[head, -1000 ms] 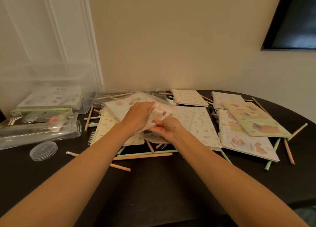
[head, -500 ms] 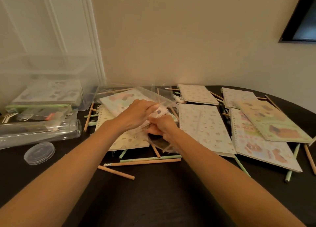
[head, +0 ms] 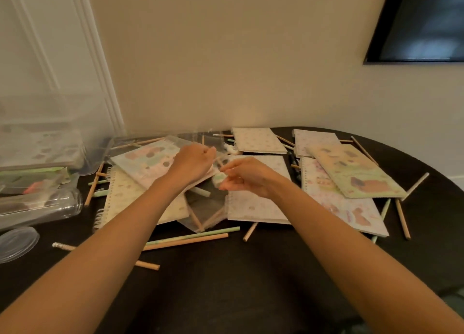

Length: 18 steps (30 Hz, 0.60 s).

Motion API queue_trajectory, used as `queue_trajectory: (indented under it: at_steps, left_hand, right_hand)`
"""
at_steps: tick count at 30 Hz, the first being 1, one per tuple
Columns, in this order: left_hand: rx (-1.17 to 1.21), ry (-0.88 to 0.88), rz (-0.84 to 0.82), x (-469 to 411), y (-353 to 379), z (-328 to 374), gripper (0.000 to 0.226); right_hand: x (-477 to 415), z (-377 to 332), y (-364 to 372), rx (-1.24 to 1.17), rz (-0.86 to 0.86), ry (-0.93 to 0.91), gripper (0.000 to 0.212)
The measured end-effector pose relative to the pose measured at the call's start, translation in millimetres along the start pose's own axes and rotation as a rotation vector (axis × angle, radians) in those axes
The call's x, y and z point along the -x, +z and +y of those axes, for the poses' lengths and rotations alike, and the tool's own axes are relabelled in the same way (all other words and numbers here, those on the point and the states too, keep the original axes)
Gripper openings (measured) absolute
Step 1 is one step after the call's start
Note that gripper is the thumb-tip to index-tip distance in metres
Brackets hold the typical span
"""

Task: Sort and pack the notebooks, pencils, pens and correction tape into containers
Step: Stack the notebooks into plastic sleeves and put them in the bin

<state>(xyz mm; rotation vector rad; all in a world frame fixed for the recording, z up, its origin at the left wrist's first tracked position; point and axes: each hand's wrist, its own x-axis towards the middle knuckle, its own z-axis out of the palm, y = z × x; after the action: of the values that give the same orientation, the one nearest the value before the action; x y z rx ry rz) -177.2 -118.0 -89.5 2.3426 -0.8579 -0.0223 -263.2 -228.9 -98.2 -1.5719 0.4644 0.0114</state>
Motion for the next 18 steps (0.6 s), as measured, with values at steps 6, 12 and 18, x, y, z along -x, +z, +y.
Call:
queue_trajectory:
  at_steps: [6,12,18]
  left_hand:
    - [0.050,0.073,0.085,-19,41,86,0.026]
    - [0.455,-0.192,-0.274,-24,113,164,0.013]
    - [0.710,-0.431,-0.518,-29,163,191,0.041]
  right_hand:
    - [38,-1,-99,-0.126,0.275,-0.132,0.017]
    - [37,41,-221,0.587,0.793,0.029,0.023]
    - [47,73,-285,0.952,0.915,0.316,0.054]
